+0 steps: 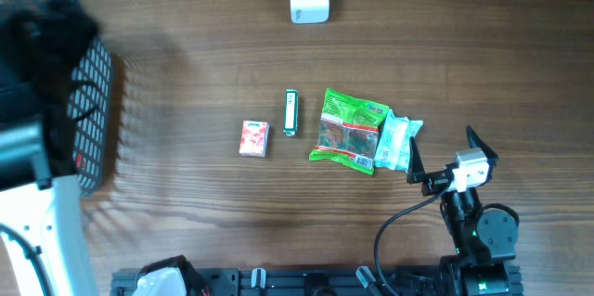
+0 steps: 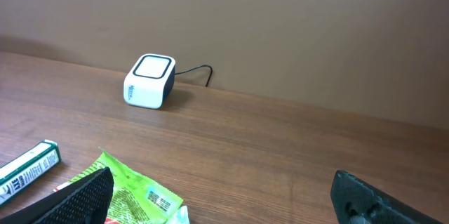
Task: Scan the item barcode
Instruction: 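Reach the left gripper into the basket and grasp the red stick snack, then carry the red stick snack out and lay it beside the tissue pack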
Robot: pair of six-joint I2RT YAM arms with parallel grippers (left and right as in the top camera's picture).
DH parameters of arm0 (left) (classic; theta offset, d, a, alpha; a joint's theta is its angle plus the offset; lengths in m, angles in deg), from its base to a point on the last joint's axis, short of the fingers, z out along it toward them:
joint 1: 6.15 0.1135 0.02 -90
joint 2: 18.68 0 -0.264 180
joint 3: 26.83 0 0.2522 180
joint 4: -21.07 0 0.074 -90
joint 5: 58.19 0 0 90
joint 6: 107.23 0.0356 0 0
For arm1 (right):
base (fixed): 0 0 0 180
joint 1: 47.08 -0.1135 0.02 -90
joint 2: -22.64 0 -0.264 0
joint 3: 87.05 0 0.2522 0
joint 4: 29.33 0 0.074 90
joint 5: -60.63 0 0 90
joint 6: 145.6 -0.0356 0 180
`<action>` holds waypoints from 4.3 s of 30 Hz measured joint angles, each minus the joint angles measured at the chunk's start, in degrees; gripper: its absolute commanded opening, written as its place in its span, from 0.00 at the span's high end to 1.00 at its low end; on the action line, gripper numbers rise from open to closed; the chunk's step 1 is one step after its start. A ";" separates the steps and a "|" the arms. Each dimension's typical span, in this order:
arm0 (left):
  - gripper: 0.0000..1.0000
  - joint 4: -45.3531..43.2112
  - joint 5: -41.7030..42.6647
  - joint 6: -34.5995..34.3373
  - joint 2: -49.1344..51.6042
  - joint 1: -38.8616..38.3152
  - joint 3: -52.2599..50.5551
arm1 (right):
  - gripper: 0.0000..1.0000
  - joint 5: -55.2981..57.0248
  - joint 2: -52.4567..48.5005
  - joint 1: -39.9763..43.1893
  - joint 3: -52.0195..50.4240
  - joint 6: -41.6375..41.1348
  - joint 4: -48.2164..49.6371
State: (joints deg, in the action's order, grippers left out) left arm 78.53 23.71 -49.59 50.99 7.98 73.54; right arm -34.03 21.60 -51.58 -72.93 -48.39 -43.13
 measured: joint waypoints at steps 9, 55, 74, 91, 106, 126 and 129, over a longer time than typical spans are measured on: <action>0.55 14.12 -2.69 -9.40 13.38 25.44 0.66 | 0.00 0.00 0.00 0.00 0.00 0.00 0.00; 0.96 -1.40 -4.92 -18.14 34.80 31.06 -15.98 | 0.00 0.00 0.00 0.00 0.00 0.00 0.00; 0.96 12.41 23.37 1.57 -5.35 2.14 -2.64 | 0.00 0.00 0.00 0.00 0.00 0.00 -0.07; 0.95 24.59 9.35 12.04 21.27 -27.71 -9.18 | 0.00 0.00 -0.02 0.00 0.00 0.00 0.00; 0.93 16.17 7.26 19.67 41.81 -28.44 -9.42 | 0.00 0.00 -0.02 0.00 0.00 0.00 0.00; 0.85 13.62 14.71 22.21 42.56 -35.63 -9.51 | 0.00 0.00 -0.02 0.00 0.00 0.00 0.00; 0.75 13.60 10.62 22.38 42.56 -35.47 -9.51 | 0.01 0.00 -0.02 0.00 0.00 0.00 0.00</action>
State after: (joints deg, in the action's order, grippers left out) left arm 92.13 34.34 -27.20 93.55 -27.50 64.03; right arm -34.03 21.58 -51.58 -72.93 -48.39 -43.13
